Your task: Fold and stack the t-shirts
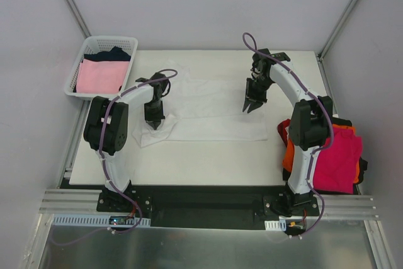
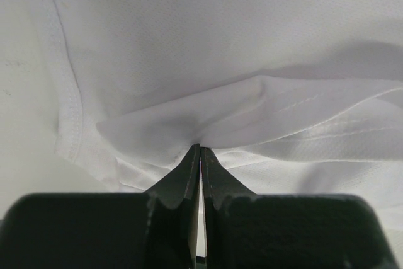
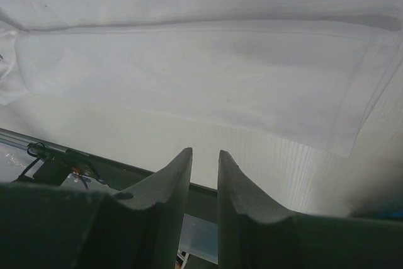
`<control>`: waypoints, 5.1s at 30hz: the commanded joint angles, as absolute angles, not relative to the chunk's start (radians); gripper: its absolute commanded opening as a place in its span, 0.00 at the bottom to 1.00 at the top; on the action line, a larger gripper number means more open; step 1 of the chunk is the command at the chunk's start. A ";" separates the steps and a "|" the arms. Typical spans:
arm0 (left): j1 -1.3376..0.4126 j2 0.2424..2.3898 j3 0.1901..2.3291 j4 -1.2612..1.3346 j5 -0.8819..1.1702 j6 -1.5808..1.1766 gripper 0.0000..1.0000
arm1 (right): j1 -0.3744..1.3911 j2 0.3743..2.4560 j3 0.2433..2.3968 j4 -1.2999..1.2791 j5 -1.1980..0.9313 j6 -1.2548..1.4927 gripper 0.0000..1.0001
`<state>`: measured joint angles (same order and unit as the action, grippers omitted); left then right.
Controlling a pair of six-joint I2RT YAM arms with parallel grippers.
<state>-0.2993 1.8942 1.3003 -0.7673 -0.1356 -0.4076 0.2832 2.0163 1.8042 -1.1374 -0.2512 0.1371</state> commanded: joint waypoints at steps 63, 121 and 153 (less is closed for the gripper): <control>-0.130 2.197 1.865 -0.999 -0.186 -0.374 0.99 | 0.293 2.009 1.783 -1.164 -0.261 0.107 0.26; -0.215 2.037 1.503 -0.881 -0.242 -0.414 0.01 | 0.319 2.026 1.776 -1.172 -0.259 0.094 0.26; -0.242 1.918 1.623 -0.934 -0.058 -0.480 0.08 | 0.339 2.088 1.802 -1.173 -0.313 0.078 0.02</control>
<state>-0.1715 2.0647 1.7073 -0.9310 -0.1116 -0.4385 0.3164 2.0605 1.7615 -1.1408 -0.2787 0.0948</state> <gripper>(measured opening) 0.083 0.028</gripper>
